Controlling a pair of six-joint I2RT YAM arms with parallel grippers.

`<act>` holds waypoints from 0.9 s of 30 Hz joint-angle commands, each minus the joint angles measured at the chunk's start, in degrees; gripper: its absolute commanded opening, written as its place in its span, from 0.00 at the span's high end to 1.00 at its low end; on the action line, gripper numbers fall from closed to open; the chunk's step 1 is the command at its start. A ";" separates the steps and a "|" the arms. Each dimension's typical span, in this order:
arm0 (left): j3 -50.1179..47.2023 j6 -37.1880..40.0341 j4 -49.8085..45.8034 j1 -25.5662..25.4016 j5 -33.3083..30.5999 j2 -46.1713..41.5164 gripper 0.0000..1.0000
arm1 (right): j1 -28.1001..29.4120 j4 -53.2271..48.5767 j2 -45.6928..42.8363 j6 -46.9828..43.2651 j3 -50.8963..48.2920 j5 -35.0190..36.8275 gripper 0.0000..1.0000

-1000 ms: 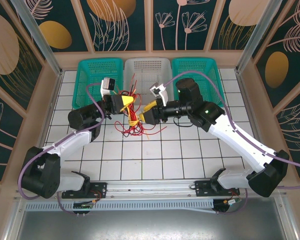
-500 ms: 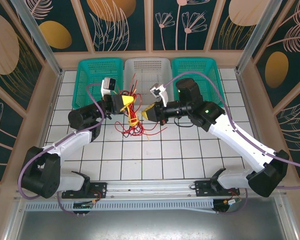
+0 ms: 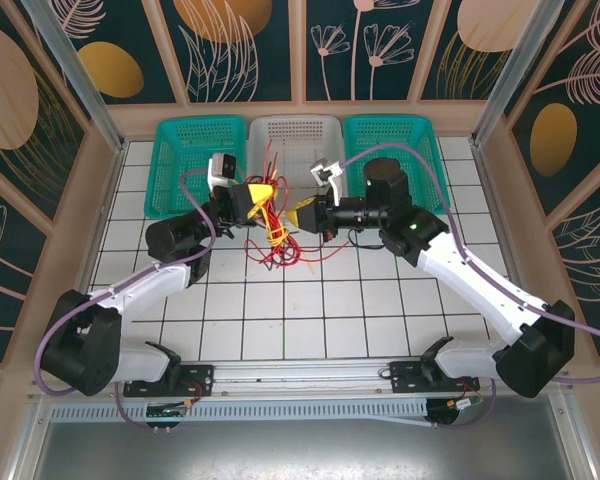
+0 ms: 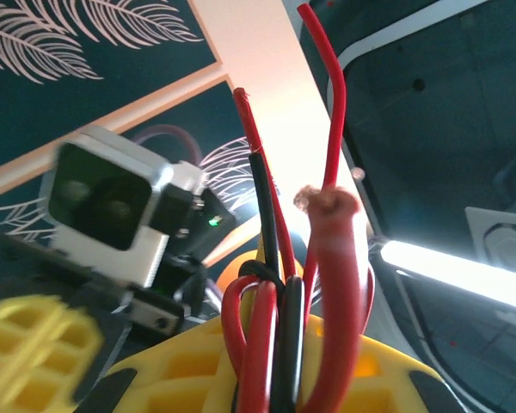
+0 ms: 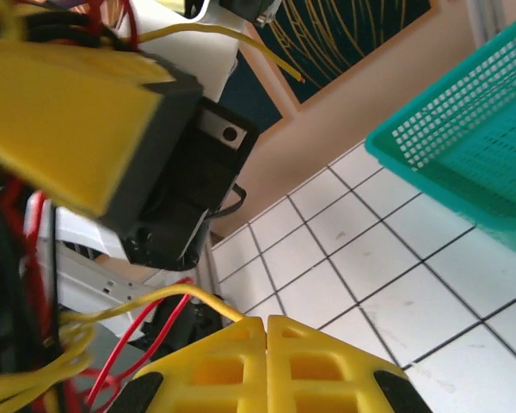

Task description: Untangle the cables

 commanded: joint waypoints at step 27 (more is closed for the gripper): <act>8.69 -9.63 -103.76 -3.49 -75.77 -18.27 1.00 | 18.50 17.27 -5.56 20.47 -15.89 52.72 0.46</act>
